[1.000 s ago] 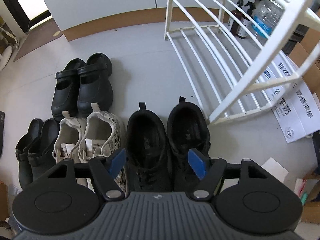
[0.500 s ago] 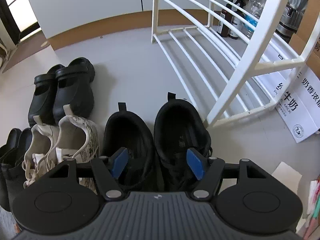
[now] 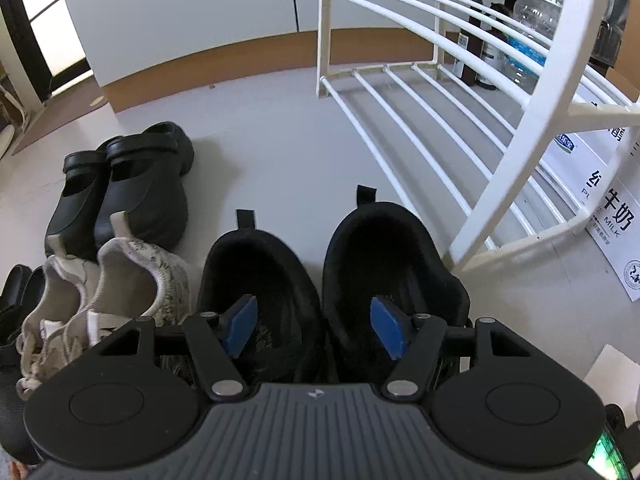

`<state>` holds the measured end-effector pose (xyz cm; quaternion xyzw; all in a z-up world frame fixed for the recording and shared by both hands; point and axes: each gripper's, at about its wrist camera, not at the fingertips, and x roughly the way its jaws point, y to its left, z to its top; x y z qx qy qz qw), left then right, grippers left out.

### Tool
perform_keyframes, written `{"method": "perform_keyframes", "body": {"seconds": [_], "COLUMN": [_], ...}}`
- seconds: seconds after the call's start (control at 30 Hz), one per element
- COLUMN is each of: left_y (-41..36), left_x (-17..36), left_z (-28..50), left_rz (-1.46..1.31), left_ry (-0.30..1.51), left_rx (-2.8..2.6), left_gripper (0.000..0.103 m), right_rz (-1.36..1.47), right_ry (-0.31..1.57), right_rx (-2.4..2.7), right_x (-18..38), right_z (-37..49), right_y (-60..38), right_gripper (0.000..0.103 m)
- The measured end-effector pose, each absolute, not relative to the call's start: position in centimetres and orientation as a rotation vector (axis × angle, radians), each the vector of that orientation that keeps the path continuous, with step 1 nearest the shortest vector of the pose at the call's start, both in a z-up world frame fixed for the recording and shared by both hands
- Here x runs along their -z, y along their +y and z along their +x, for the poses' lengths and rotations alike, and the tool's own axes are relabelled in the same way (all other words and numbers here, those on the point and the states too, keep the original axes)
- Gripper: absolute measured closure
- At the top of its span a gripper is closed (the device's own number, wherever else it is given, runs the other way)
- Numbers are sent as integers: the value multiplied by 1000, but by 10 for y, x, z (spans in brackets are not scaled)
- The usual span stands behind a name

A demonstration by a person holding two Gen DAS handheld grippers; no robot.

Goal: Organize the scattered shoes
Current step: 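Lower the right tool onto the black sneaker pair and close on both heels, then lift the black sneaker pair with the right tool toward the white rack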

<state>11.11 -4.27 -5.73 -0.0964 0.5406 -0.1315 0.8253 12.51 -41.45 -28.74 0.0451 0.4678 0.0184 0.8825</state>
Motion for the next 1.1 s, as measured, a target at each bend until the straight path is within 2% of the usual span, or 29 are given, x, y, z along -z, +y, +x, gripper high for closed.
{"method": "perform_keyframes", "body": {"seconds": [0.23, 0.33, 0.4, 0.43, 0.7, 1.1], "left_y": [-28, -27, -29, -30, -30, -40], "left_x": [55, 52, 51, 50, 52, 58], "left_z": [117, 115, 114, 113, 114, 118], "left_rz": [-302, -328, -333, -331, -331, -307], "left_ry": [1138, 1135, 1136, 1136, 1142, 1163], "left_rx": [269, 284, 304, 309, 288, 282], "left_gripper": [11, 11, 11, 11, 11, 11], "right_rz": [101, 76, 72, 69, -8, -20], "right_ry": [1003, 1009, 1016, 1019, 1013, 1062], "right_rx": [-75, -84, -80, -79, -82, -140], "right_x": [306, 311, 313, 313, 306, 322], "right_z": [122, 119, 117, 116, 103, 114], "right_y": [-415, -414, -417, -418, -414, -422], "right_gripper": [41, 46, 56, 57, 61, 61]}}
